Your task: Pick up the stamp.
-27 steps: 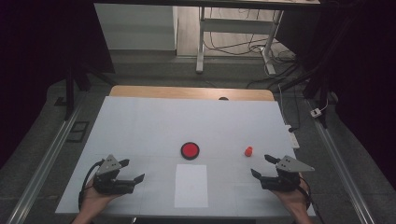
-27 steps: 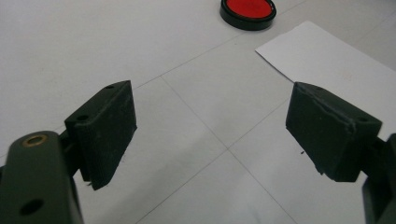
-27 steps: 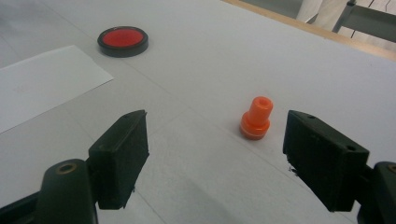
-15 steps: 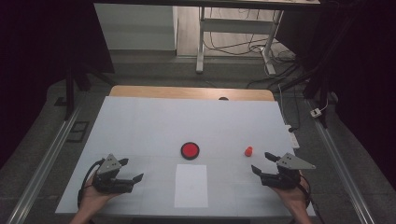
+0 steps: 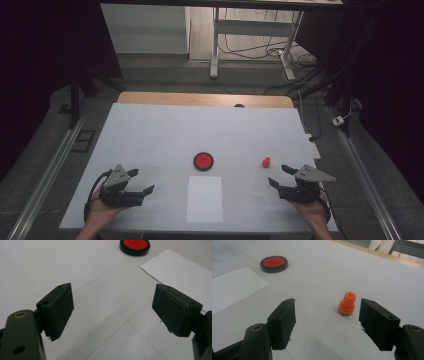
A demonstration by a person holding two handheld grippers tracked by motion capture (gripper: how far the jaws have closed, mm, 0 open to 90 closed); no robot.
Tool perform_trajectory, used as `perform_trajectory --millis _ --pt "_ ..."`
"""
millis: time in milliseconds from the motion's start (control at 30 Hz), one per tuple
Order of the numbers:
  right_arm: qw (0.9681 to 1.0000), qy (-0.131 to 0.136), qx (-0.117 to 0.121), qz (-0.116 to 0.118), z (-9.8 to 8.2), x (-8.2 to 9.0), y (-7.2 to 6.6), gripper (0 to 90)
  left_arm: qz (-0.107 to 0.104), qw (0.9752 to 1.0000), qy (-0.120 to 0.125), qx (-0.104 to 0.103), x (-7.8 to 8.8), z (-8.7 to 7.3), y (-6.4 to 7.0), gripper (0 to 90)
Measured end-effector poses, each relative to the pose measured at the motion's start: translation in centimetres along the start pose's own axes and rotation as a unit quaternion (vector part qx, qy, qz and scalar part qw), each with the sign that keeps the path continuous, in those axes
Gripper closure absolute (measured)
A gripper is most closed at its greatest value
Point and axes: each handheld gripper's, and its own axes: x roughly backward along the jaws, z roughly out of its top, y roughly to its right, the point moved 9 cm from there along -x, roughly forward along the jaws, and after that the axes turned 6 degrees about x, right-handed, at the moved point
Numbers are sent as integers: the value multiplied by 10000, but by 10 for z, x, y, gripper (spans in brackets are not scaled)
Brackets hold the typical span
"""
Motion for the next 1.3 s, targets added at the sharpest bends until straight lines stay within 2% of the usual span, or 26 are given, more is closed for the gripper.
perform_trajectory --millis 300,533,767,1100,1300 --pt "10000 34 41 -21 9 0 0 298 69 9999 -46 -107 -3 0 1 182" --pt "10000 -6 -1 29 11 -4 0 298 105 9999 -95 -80 -7 1 0 183" --pt "10000 5 -6 -29 22 -8 4 300 113 9999 -99 -53 -8 2 -2 182" --pt "9998 -158 -59 -45 25 -15 7 299 85 9999 -120 -91 -10 3 0 181" --pt "9995 -312 -25 -62 26 -27 9 299 94 9998 -114 -93 -9 2 1 181"
